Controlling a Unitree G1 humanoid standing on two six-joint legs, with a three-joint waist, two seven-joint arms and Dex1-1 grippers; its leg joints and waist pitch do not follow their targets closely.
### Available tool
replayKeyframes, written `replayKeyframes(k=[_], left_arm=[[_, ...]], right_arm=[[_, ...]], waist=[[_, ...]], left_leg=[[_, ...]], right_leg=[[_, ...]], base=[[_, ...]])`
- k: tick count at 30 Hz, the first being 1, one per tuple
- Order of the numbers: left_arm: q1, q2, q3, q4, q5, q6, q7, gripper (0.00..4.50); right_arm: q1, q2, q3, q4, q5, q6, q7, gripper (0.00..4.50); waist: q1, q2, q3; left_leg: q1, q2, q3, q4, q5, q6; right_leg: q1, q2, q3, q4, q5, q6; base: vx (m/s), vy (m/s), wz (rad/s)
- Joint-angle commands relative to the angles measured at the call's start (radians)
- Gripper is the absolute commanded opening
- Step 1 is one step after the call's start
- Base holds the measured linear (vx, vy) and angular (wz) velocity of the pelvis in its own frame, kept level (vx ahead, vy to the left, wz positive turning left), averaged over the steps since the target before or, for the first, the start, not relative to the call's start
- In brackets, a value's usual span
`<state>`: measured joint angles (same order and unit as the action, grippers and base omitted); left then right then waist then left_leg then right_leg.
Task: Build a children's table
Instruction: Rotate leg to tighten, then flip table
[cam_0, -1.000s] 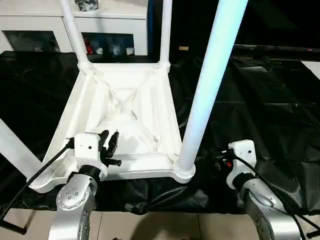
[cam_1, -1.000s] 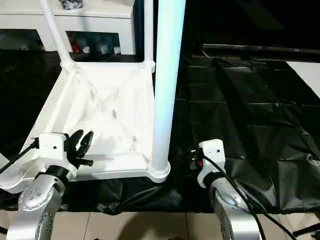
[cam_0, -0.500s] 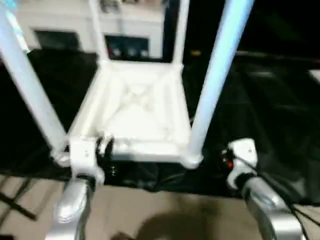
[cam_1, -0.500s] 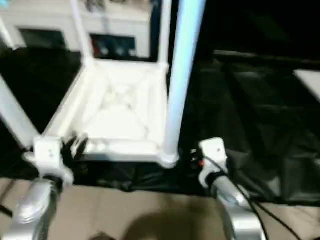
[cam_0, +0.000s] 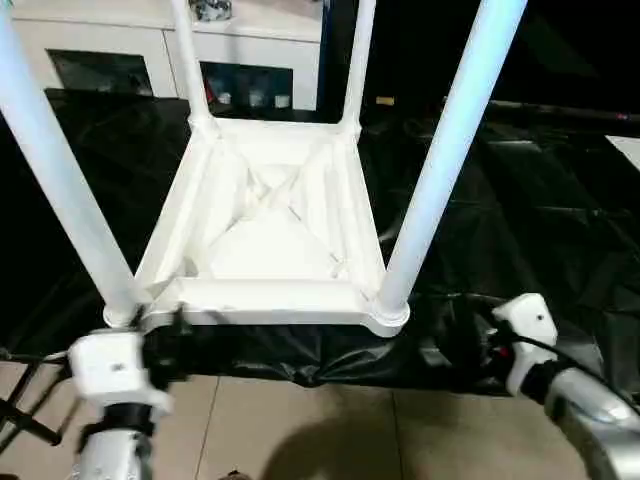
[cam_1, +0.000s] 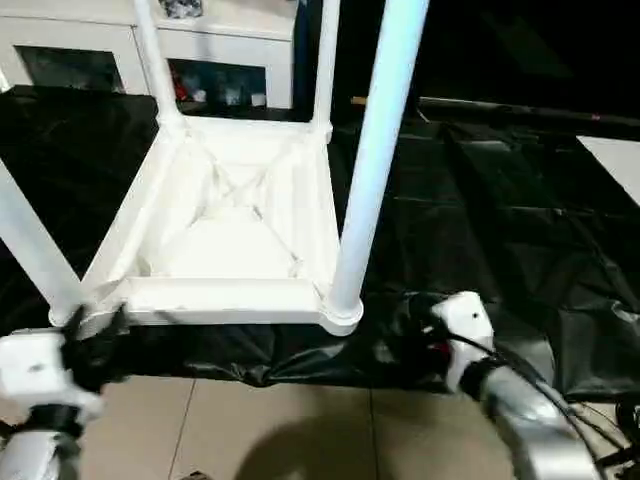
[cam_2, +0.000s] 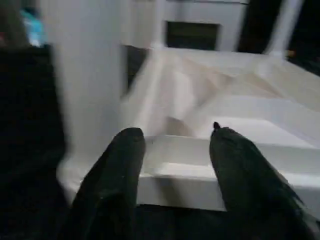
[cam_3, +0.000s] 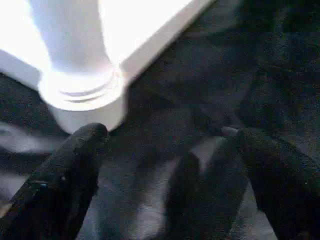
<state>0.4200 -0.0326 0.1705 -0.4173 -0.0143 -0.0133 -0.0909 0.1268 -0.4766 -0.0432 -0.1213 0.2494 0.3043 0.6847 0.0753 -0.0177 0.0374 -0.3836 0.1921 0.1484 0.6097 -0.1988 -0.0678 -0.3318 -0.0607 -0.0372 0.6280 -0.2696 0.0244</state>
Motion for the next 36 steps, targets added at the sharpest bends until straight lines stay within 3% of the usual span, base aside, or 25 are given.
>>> replayKeyframes(k=[1,4,12,16,18,22,26,30,34,35,36], left_arm=[[0.002,-0.017,0.058,-0.003,0.038,-0.070,0.077,2.71],[-0.001,-0.012,0.094,0.023,0.035,-0.103,0.092,2.99],[-0.078,0.067,0.105,0.143,-0.025,-0.084,0.027,3.61],[-0.147,0.121,0.098,0.228,-0.062,-0.095,-0.052,4.04],[-0.183,0.145,0.102,0.260,-0.088,-0.097,-0.083,4.04],[-0.262,0.208,0.109,0.329,-0.098,-0.064,-0.115,4.48],[-0.336,0.248,0.127,0.409,-0.092,0.000,-0.100,4.48],[-0.385,0.244,0.144,0.428,-0.123,0.021,-0.088,4.48],[-0.393,0.238,0.132,0.424,-0.143,0.033,-0.099,4.10],[-0.395,0.220,0.098,0.411,-0.150,0.041,-0.107,3.88],[-0.395,0.220,0.098,0.411,-0.150,0.041,-0.107,3.88]], right_arm=[[0.012,-0.036,0.020,-0.061,0.062,0.026,0.120,4.50],[0.010,-0.044,0.045,-0.091,0.091,0.040,0.169,4.50],[-0.062,-0.010,0.128,-0.085,0.105,0.038,0.205,4.50],[-0.104,0.025,0.166,-0.057,0.090,0.034,0.198,4.50],[-0.122,0.042,0.179,-0.039,0.085,0.027,0.187,4.50],[-0.160,0.072,0.197,0.003,0.064,0.008,0.166,4.50],[-0.198,0.103,0.193,0.052,0.025,-0.032,0.116,4.50],[-0.240,0.137,0.162,0.113,0.000,-0.056,0.031,4.50],[-0.266,0.154,0.134,0.160,-0.017,-0.076,-0.032,4.50],[-0.304,0.177,0.077,0.223,-0.017,-0.099,-0.113,4.50],[-0.304,0.177,0.077,0.223,-0.017,-0.099,-0.113,4.50]], waist=[[0.001,-0.005,-0.028],[0.005,-0.002,-0.028],[0.017,0.005,-0.031],[0.015,0.008,-0.037],[0.014,0.008,-0.039],[0.014,0.011,-0.042],[0.013,0.013,-0.045],[0.011,0.014,-0.045],[0.013,0.016,-0.044],[0.014,0.018,-0.046],[0.011,0.017,-0.045]], left_leg=[[0.009,0.044,-0.013,-0.088,-0.235,0.054],[0.014,0.044,-0.013,-0.089,-0.222,0.060],[0.023,0.043,-0.014,-0.092,-0.248,0.016],[0.021,0.043,-0.016,-0.093,-0.204,0.006],[0.022,0.042,-0.015,-0.092,-0.191,0.003],[0.024,0.041,-0.014,-0.091,-0.189,-0.004],[0.025,0.038,-0.012,-0.088,-0.162,-0.007],[0.026,0.040,-0.011,-0.091,-0.180,-0.015],[0.026,0.041,-0.009,-0.093,-0.196,-0.026],[0.026,0.041,-0.010,-0.092,-0.191,-0.027],[0.025,0.041,-0.009,-0.094,-0.190,-0.029]], right_leg=[[0.014,-0.067,0.038,-0.093,-0.019,-0.121],[0.007,-0.068,0.037,-0.095,-0.042,-0.122],[-0.002,-0.067,0.039,-0.094,-0.078,-0.127],[0.002,-0.067,0.038,-0.081,0.002,-0.133],[0.004,-0.067,0.037,-0.077,0.052,-0.145],[0.004,-0.067,0.036,-0.072,0.068,-0.156],[0.006,-0.068,0.036,-0.067,0.106,-0.166],[0.007,-0.069,0.035,-0.068,0.088,-0.179],[0.005,-0.070,0.037,-0.070,0.055,-0.187],[0.007,-0.071,0.037,-0.067,0.070,-0.186],[0.004,-0.071,0.037,-0.067,0.071,-0.193]], base=[[0.000,0.000,0.00],[0.000,0.000,0.00],[0.000,0.000,0.00],[0.000,0.000,0.00],[0.000,0.000,0.00],[0.000,0.000,0.00],[0.000,0.000,0.00],[0.000,0.000,0.00],[0.000,0.000,0.00],[0.000,0.000,0.00],[0.000,0.000,0.00]])
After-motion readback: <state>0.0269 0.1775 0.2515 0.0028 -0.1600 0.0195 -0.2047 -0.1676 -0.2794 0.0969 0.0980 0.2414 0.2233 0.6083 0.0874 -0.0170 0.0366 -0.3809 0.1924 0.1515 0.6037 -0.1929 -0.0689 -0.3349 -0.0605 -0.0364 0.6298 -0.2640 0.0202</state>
